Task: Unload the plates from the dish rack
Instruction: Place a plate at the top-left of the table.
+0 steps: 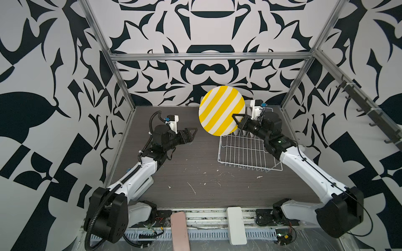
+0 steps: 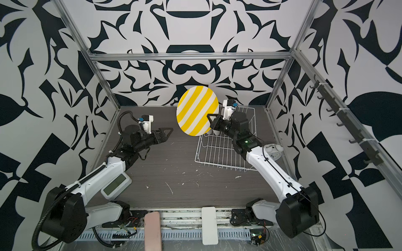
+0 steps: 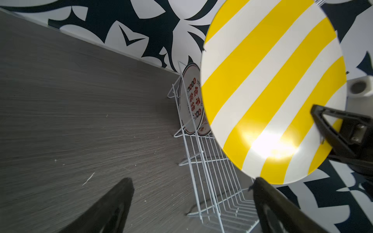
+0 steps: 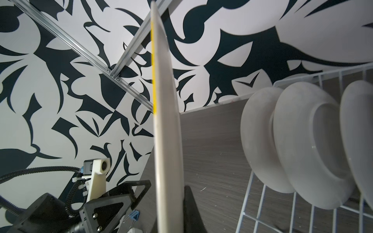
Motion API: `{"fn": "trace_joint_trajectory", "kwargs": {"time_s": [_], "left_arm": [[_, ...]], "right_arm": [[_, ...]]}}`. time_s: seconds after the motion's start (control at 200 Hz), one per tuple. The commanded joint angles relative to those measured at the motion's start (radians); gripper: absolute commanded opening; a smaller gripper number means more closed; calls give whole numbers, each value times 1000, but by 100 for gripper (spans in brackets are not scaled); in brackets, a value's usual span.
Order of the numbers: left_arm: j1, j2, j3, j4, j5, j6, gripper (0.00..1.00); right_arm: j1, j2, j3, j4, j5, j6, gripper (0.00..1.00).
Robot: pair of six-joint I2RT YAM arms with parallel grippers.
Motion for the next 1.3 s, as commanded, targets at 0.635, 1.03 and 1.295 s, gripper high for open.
{"fn": "trace_joint_trajectory", "kwargs": {"time_s": [0.635,1.03,1.295], "left_arm": [[46,88,-33,274,140,-206,93],[71,72,-41,275,155,-256,91],[108,66,-31,300,168,-356,89]], "right_arm": [[4,74,11,251,-184,169,0],[4,96,3,284,-245,236,0],[4,167,-34,486,-338,373,0]]}}
